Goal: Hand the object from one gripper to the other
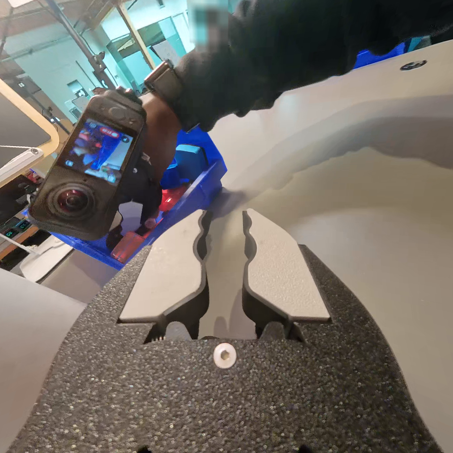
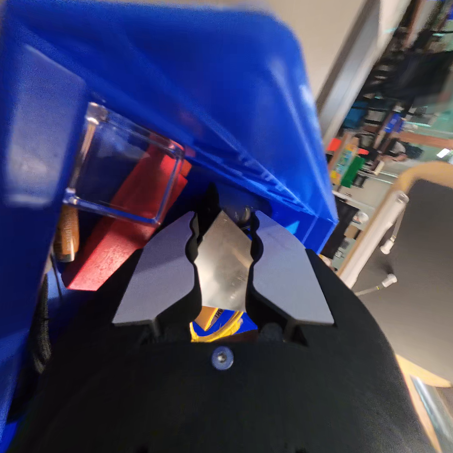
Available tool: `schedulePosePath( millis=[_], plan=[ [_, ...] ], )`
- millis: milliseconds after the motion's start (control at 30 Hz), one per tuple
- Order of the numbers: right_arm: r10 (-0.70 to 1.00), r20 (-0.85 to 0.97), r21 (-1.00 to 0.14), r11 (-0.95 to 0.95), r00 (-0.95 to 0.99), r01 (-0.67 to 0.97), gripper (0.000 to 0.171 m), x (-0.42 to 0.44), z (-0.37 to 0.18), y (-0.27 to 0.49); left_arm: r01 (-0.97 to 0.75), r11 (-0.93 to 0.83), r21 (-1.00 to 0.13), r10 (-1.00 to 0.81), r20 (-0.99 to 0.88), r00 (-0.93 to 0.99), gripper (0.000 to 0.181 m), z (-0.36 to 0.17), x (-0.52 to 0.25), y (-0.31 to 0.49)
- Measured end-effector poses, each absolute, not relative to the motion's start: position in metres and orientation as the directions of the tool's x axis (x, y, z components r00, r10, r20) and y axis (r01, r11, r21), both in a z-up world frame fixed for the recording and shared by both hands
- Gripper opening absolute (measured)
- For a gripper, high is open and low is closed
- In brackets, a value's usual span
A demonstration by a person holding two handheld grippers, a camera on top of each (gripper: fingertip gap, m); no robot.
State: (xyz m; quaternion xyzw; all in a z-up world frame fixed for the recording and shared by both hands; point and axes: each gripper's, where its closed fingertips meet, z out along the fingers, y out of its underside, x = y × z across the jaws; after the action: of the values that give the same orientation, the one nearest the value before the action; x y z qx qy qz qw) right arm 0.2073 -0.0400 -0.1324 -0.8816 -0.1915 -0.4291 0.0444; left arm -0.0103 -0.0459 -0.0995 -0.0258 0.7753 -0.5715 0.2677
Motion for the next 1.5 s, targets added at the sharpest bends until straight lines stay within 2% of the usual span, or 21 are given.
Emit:
schedulePosePath(
  millis=[100, 200, 267, 400, 667, 900, 1133, 1333, 1500],
  plan=[
    [0.183, 0.834, -0.007, -0.94, 0.52, 0.342, 0.041, 0.21, -0.12, -0.041, 0.209, 0.335, -0.919, -0.387, -0.337, -0.859, 0.027, -0.098, -0.004, -0.048],
    [0.123, 0.887, -0.039, -0.941, 0.445, 0.337, 0.044, 0.211, -0.108, -0.042, 0.131, 0.317, -0.939, -0.457, -0.272, -0.847, 0.028, -0.095, 0.009, -0.049],
    [0.075, 0.916, -0.066, -0.94, 0.394, 0.334, 0.04, 0.213, -0.096, -0.041, 0.081, 0.31, -0.947, -0.519, -0.24, -0.82, 0.028, -0.091, 0.019, -0.048],
    [-0.014, 0.904, -0.155, -0.942, 0.428, 0.297, 0.037, 0.216, -0.09, -0.044, 0.023, 0.217, -0.976, -0.617, -0.155, -0.772, 0.03, -0.077, 0.034, -0.051],
    [-0.17, 0.895, -0.266, -0.945, 0.412, 0.188, 0.028, 0.237, -0.056, -0.048, -0.018, 0.197, -0.98, -0.599, -0.106, -0.794, 0.029, -0.088, 0.031, -0.07],
    [-0.172, 0.794, -0.27, -0.959, 0.583, 0.084, 0.036, 0.255, -0.065, -0.041, 0.015, 0.201, -0.979, -0.59, -0.133, -0.797, 0.028, -0.087, 0.022, -0.07],
    [-0.272, 0.592, -0.378, -0.925, 0.759, -0.037, 0.022, 0.26, -0.07, -0.035, 0.018, 0.173, -0.985, -0.563, -0.113, -0.819, 0.028, -0.084, 0.018, -0.07],
    [-0.348, 0.539, -0.484, -0.873, 0.767, -0.056, 0.021, 0.248, -0.041, -0.043, 0.061, 0.147, -0.987, -0.542, -0.132, -0.83, 0.028, -0.078, 0.012, -0.068],
    [-0.376, 0.472, -0.571, -0.819, 0.798, -0.048, 0.021, 0.201, -0.004, -0.06, 0.106, 0.091, -0.99, -0.561, -0.139, -0.816, 0.028, -0.066, 0.012, -0.059]
  ],
)
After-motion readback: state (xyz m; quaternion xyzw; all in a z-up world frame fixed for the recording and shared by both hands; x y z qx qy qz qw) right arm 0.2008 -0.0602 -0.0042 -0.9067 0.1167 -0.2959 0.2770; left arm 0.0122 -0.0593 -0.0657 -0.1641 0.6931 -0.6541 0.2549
